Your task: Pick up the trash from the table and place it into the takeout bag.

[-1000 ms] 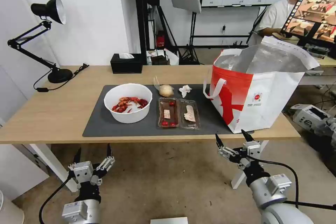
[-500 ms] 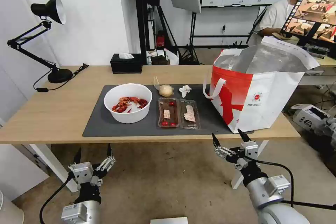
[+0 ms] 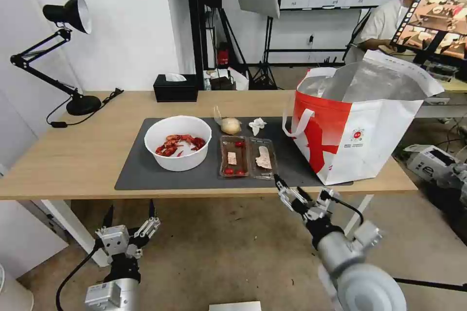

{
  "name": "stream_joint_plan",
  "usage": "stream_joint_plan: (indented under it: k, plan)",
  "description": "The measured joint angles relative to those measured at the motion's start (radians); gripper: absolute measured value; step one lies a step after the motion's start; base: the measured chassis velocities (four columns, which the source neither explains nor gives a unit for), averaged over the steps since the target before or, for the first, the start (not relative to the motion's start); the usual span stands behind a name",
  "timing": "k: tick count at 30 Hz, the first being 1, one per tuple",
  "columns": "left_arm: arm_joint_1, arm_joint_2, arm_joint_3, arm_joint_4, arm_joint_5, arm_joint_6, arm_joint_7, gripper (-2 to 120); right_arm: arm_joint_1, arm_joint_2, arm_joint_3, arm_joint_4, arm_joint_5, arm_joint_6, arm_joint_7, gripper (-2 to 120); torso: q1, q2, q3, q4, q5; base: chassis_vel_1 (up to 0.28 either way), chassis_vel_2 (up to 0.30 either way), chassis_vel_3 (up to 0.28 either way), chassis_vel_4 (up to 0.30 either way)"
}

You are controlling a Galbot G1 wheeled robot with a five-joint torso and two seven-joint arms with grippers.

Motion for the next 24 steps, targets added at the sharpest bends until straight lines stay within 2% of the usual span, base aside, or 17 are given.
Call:
stream_joint_plan:
  k: [2,4,5,8,13,15,24]
  plan:
    - [0.0,0.0,0.0,0.0,-0.001,0.001,0.0,100,0.013,0.0,-0.004,-0.001,0.025,0.0,0.017,100,0.0,0.0,0.0,0.0,0.0,0.0,0.0,0.0,0.0]
    - [0.0,0.0,-0.003,0.004,-0.006,0.002,0.002,100,0.085,-0.001,-0.025,-0.019,0.17,0.006,0.103,100,0.0,0.0,0.0,0.0002,0.0,0.0,0.0,0.0,0.0]
    - [0.0,0.0,-0.003,0.004,-0.006,0.002,0.002,100,0.085,-0.001,-0.025,-0.019,0.17,0.006,0.103,100,0.0,0.0,0.0,0.0002,0.0,0.0,0.0,0.0,0.0]
    - [0.0,0.0,-0.008,0.009,-0.009,0.003,0.002,100,0.172,0.007,-0.057,-0.065,0.278,0.035,0.189,100,0.0,0.0,0.0,0.0002,0.0,0.0,0.0,0.0,0.0]
    - [0.001,0.0,-0.013,0.012,-0.01,0.003,0.002,100,0.232,0.025,-0.089,-0.118,0.299,0.06,0.242,100,0.0,0.0,0.0,0.0001,0.0,0.0,0.0,0.0,0.0]
    - [0.002,0.0,-0.015,0.014,-0.011,0.003,0.003,100,0.271,0.053,-0.114,-0.157,0.299,0.077,0.282,100,0.0,0.0,0.0,0.0001,0.0,0.0,0.0,0.0,0.0]
    - [0.002,0.0,-0.018,0.022,-0.011,0.003,0.003,100,0.316,0.129,-0.128,-0.215,0.28,0.101,0.315,100,0.0,0.0,0.0,0.0001,-0.0001,0.0,0.0,0.0,0.0]
